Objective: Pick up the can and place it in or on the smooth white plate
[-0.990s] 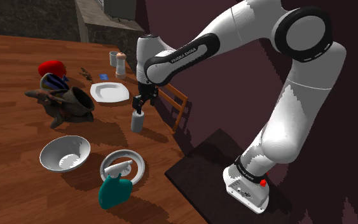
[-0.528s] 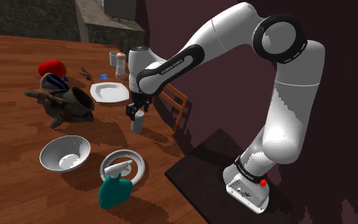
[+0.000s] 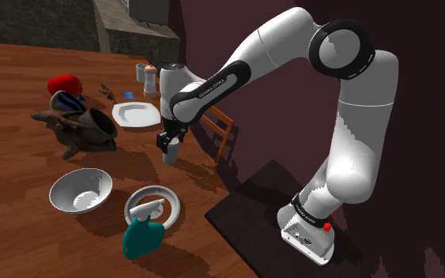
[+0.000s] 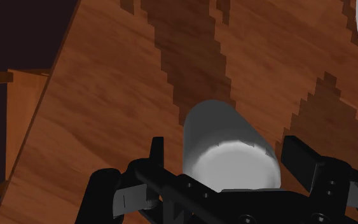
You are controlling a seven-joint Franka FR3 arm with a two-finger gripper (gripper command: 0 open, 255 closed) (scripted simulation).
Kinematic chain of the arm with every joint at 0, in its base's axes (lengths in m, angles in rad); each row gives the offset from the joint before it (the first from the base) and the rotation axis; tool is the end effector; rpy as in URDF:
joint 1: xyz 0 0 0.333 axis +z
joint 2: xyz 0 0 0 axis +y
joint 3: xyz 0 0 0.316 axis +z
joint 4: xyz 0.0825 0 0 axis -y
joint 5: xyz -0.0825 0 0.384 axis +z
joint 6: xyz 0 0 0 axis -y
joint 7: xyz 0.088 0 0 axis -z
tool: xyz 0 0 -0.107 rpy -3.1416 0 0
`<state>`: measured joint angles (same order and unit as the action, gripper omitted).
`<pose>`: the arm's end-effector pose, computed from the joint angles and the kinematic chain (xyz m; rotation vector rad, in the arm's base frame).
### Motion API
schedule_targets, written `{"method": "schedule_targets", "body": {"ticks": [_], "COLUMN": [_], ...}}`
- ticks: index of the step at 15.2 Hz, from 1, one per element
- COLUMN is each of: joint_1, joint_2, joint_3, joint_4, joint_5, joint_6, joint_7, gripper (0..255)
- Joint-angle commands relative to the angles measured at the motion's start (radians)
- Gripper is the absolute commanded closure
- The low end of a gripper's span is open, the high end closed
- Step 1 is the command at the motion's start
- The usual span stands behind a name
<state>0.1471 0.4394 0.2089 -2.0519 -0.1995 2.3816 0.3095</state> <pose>0.5486 0.2007 0.2175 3.0570 0.2804 -0.1166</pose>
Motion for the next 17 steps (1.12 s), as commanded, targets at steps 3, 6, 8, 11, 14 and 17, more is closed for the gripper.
{"method": "schedule_targets", "body": {"ticks": [3,6,8,11,14,17], "joint_1": [0.0,0.0,0.0,0.001,-0.002,-0.006], "joint_2": [0.0,0.0,0.0,0.0,-0.01,-0.041], "joint_3": [0.0,0.0,0.0,0.0,0.002,0.009], "joint_4": [0.0,0.0,0.0,0.0,0.0,0.001], "joint_5": [0.0,0.0,0.0,0.0,0.004,0.015], "joint_6": [0.0,0.0,0.0,0.0,-0.01,-0.04], "joint_7": [0.0,0.0,0.0,0.001,-0.003,-0.011], "gripper": [0,255,255,255,255,255]}}
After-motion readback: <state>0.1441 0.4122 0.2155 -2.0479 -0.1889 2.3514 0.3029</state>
